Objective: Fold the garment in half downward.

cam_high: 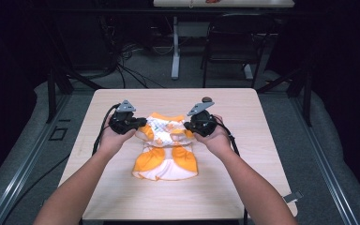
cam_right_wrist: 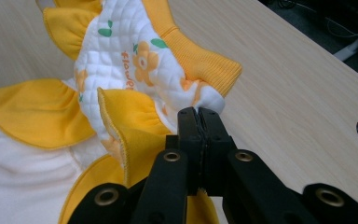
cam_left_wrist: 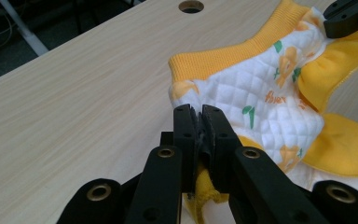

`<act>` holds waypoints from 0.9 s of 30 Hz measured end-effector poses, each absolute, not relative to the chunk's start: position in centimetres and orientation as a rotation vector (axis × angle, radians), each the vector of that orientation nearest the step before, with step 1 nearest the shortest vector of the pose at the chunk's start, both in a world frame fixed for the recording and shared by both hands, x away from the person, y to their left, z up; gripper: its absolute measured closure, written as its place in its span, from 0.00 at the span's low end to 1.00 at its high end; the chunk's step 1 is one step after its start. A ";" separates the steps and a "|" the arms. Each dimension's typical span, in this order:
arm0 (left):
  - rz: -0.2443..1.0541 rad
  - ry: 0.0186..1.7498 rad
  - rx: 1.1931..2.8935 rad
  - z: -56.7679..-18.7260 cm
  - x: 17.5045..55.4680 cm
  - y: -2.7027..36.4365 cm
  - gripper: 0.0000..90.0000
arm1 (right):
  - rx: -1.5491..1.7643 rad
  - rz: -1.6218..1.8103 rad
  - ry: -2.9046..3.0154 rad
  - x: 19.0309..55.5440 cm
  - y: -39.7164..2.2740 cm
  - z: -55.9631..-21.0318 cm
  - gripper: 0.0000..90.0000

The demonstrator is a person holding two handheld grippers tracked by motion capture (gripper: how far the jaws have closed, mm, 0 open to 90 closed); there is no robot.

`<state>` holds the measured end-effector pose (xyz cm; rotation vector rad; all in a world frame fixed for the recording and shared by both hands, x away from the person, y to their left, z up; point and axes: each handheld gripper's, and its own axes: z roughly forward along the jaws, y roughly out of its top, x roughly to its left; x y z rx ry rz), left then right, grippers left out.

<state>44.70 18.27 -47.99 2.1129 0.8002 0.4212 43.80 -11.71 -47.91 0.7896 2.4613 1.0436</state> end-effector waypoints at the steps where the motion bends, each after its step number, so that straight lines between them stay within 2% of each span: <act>1: 0.420 0.799 2.111 -48.1 44.6 18.3 0.94 | 0.789 1.040 2.464 43.7 -11.7 -48.0 0.98; 27: 0.304 0.769 2.136 -52.9 40.8 18.6 0.94 | 0.805 1.040 2.565 40.0 -12.2 -51.8 0.97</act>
